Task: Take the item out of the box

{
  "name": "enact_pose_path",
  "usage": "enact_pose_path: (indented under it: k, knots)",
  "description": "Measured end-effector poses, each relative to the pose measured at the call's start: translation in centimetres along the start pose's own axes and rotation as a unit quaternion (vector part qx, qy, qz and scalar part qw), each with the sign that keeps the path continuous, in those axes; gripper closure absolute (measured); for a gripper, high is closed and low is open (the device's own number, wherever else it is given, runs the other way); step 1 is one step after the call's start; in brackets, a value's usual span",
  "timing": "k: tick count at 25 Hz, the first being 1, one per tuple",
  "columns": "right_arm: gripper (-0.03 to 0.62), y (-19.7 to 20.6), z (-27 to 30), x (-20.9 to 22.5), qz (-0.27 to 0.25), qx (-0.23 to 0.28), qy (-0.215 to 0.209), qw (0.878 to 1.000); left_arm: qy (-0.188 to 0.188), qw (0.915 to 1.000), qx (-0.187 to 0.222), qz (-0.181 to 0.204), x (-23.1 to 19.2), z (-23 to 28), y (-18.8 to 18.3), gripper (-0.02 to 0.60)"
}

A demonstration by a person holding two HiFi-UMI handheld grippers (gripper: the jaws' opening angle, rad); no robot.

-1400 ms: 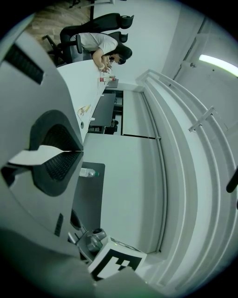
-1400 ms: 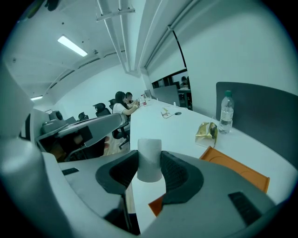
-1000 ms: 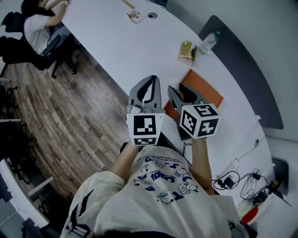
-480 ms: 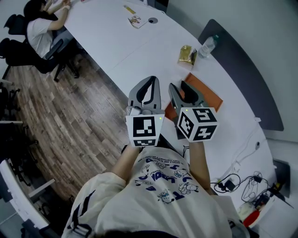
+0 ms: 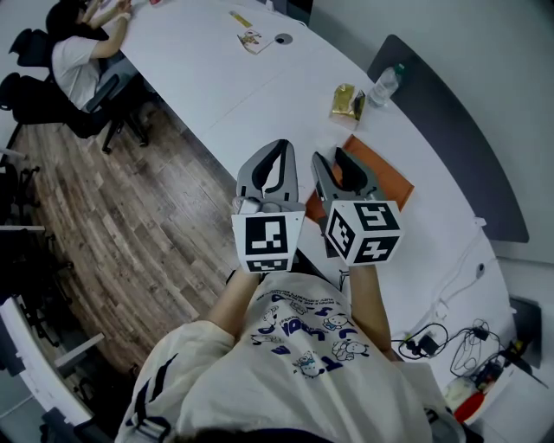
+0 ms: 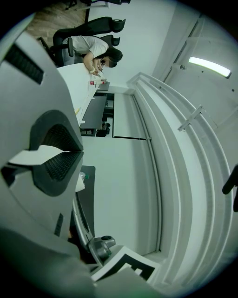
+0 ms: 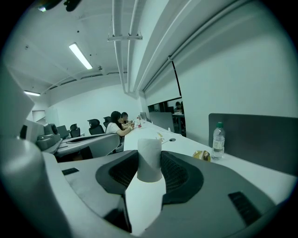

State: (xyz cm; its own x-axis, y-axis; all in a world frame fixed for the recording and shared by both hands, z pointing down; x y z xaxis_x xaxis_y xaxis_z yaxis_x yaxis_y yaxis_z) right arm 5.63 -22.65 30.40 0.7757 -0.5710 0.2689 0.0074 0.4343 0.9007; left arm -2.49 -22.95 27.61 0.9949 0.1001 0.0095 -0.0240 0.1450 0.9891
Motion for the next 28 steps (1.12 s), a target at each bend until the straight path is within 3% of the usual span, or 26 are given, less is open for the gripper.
enact_pose_path:
  k: [28]
  knots:
    - [0.423,-1.1,-1.2,-0.5,-0.007,0.025,0.005,1.0,-0.019,0.9998,0.006,-0.005,-1.0,-0.6,-0.5,0.563]
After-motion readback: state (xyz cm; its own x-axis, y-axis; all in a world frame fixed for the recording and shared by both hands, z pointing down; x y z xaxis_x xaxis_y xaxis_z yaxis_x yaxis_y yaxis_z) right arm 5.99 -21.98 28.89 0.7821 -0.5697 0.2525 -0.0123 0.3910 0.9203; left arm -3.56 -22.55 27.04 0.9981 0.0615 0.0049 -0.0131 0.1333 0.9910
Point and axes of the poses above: the fingertips, and each gripper's own axes: z forward along the fingers, x to its right, y out of its underside, the point moved 1 cm from there along -z, backward along the fingers, and after that the axes turned 14 degrees about -y, right-handed, at the moved point
